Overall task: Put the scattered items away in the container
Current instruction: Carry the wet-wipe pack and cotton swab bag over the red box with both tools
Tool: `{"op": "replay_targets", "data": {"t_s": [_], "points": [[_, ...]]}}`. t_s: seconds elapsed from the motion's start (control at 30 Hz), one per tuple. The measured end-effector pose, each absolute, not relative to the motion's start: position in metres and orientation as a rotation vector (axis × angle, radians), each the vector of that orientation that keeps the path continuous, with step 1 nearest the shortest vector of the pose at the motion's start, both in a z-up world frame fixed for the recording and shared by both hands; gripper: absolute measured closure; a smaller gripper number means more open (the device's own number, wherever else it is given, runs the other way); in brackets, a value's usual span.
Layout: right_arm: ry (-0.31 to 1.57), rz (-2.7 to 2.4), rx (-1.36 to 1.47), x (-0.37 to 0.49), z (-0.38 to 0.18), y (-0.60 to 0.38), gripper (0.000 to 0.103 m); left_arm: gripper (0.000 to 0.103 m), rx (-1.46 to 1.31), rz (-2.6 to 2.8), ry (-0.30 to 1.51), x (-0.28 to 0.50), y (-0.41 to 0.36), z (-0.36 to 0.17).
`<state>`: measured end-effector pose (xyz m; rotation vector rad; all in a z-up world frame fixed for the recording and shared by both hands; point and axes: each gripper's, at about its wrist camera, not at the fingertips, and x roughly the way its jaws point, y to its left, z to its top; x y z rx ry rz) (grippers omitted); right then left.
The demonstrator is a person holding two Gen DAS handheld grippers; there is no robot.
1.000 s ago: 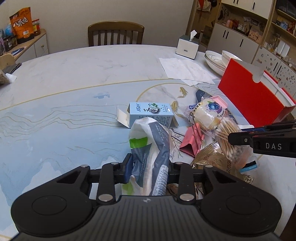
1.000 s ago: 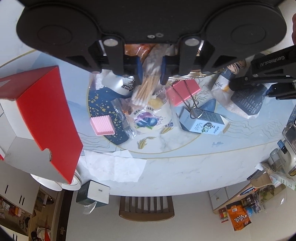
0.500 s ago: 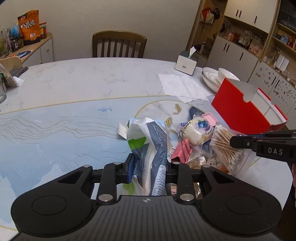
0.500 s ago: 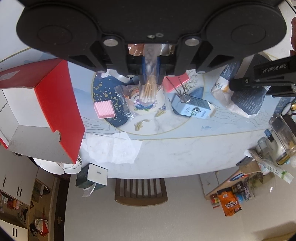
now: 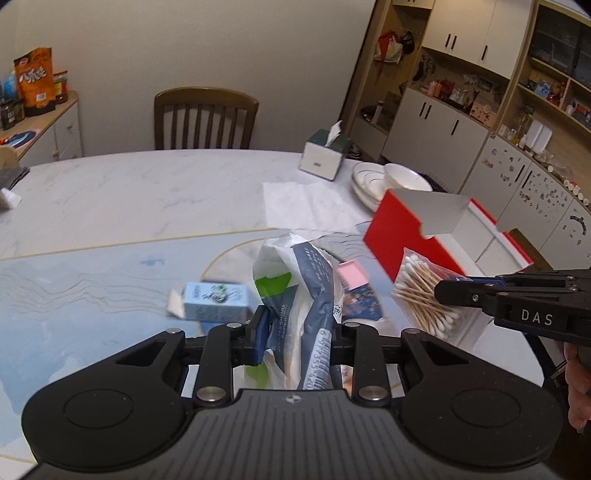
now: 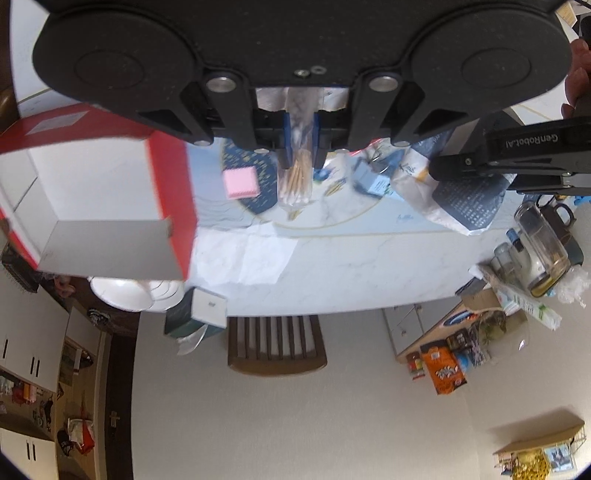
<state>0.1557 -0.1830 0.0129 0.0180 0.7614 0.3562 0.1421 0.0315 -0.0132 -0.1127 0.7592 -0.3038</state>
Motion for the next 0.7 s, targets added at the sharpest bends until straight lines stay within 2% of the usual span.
{"op": "replay_targets", "data": {"t_s": [0.33,0.7], "points": [[0.704,0.33,0.034,0.176,0.033,-0.246,0.094,0.076,-0.088,-0.378,0.715,0.161,-0.042,0.01],[0.693,0.277,0.041,0.203,0.029,-0.313,0.094,0.076,-0.036,-0.444,0.707,0.192,-0.128,0.014]]}}
